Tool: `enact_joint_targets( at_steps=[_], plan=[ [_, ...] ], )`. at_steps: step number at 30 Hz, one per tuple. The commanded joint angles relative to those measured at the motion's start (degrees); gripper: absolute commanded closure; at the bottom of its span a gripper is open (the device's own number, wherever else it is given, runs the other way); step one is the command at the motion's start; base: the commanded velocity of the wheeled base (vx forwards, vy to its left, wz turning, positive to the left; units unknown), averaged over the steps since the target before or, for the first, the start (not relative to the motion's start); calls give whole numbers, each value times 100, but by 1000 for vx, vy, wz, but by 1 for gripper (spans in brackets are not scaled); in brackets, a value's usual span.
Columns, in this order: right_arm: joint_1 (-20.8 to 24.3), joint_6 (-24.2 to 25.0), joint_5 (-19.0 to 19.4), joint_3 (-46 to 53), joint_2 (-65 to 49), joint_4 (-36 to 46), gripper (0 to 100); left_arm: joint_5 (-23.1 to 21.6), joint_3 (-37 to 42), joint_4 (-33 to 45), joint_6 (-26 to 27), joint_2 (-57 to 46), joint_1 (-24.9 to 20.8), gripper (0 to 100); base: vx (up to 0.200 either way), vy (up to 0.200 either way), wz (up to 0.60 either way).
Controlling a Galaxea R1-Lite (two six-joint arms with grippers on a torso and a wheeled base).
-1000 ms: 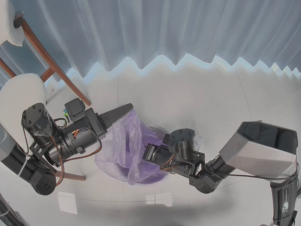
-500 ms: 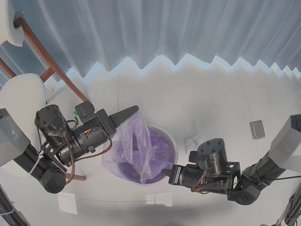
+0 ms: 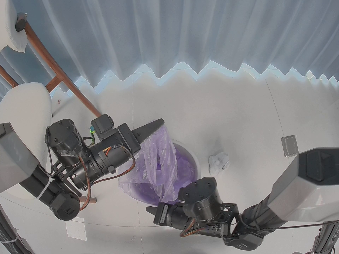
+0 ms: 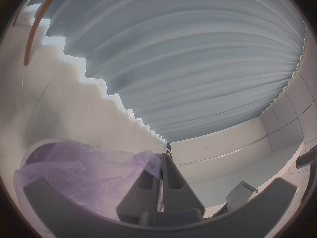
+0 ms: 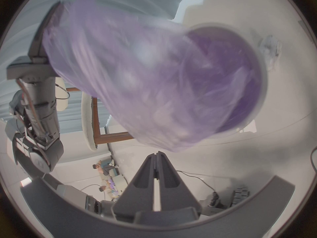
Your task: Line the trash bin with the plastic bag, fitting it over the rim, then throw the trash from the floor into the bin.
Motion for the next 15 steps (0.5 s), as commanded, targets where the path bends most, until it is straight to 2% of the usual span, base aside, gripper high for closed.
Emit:
enact_joint_targets(
  at_steps=[1,5,8,10,15],
  plan=[
    [270,411,4,-667,728,-75,100,41,3,0,-2,6,-64,100,0,0,0],
    [384,895,-40,-1001,904,-233,100,41,3,-8,7,6,-91,100,0,0,0],
    [419,1159,-207,-1062,1044,-690,100,50,11,-8,7,6,-108,100,0,0,0],
    [437,1405,-541,-1080,1369,-1605,100,50,11,0,7,-11,-108,100,0,0,0],
    [533,1431,-796,-1027,2020,-2914,100,50,11,-8,-2,-11,-100,100,0,0,0]
  ],
)
